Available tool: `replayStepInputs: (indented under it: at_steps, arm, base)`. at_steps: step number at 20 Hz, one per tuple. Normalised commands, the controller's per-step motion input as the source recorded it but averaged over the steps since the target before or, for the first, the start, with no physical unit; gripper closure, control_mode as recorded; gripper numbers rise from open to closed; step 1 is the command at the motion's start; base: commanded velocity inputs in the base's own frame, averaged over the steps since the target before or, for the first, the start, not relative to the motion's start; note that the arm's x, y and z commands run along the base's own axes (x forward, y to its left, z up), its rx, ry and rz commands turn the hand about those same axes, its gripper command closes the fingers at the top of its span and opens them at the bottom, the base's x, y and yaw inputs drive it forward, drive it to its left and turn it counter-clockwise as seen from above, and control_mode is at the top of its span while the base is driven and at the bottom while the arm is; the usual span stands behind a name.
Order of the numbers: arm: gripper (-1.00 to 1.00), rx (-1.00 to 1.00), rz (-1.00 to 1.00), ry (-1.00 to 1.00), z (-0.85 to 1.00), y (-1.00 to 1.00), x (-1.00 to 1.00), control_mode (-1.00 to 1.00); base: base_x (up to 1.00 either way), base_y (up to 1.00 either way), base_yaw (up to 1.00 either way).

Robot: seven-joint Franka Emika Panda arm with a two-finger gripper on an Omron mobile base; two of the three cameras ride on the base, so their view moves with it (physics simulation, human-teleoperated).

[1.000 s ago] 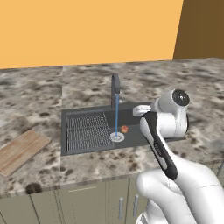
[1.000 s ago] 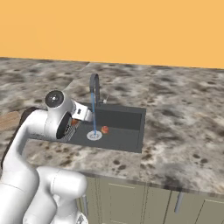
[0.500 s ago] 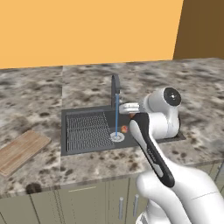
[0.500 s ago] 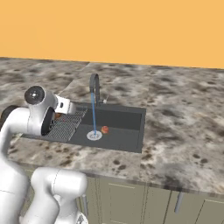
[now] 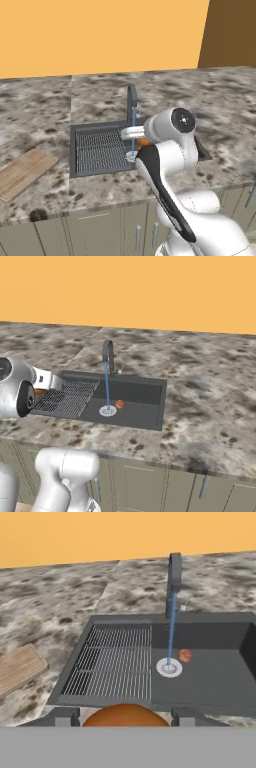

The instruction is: Pick the tangerine, peach from the sink and place them on the cutting board to airdry. Then turn off the sink faucet.

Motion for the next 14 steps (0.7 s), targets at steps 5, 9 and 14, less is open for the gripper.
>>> replayStepInputs:
  at_steps: [5,9,14]
  arm:
    - [1.00,0.00,0.05,0.04,0.09,0.49,-0.33,-1.00]
    - [1.00,0.00,0.07,0.05,0.04,0.56,-0.11,-1.00]
    - [1.00,0.01,0.10,0.07,0.00,0.49,0.04,-1.00]
  base:
    - [0.00,0.00,0.00]
    - [0.00,0.00,0.00]
    - [0.00,0.00,0.00]
